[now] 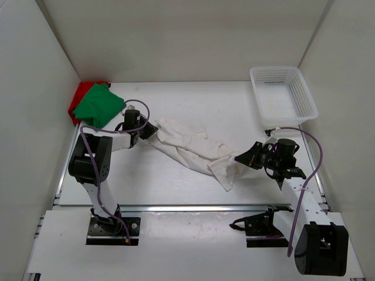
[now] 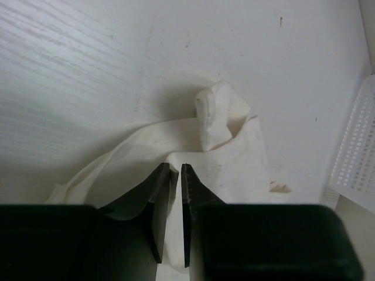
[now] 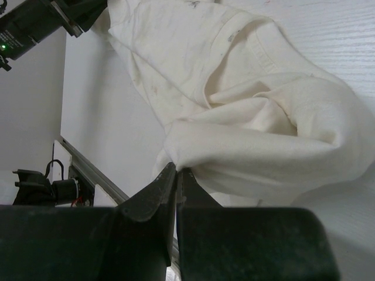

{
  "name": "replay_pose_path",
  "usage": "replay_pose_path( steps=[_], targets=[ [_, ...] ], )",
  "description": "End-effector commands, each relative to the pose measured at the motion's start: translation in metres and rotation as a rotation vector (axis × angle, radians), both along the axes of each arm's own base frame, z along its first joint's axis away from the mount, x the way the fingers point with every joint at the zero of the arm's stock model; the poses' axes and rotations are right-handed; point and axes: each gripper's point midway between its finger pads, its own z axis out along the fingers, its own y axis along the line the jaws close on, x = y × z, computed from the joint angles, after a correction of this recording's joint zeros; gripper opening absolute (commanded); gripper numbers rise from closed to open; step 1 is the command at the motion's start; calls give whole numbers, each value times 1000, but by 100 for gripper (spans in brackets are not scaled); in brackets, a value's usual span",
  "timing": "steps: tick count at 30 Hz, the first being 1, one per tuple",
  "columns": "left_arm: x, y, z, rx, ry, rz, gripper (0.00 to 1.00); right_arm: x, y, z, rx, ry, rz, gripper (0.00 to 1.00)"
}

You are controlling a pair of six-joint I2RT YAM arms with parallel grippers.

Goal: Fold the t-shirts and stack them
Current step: Flatten out the tshirt

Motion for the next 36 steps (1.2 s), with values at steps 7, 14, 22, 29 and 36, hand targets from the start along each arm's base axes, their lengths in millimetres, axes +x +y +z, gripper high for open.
replay_pose_path(
  steps=[7,14,22,29,36],
  targets=[
    [0,2,-3,12,9,-16,33,8,1,16,9,-61,4,0],
    [-6,1,-16,26,42,-11,32,9,0,19,9,-79,1,0],
    [-2,-8,-21,22,45,-23,25,8,2,15,18,-63,2,0],
    [14,-1,21,12,-19,11,0,20,7,27,54,-71,-16,0],
    [88,10,169,-93,-220,-19,0,110,50,138,95,-253,84,0]
  ],
)
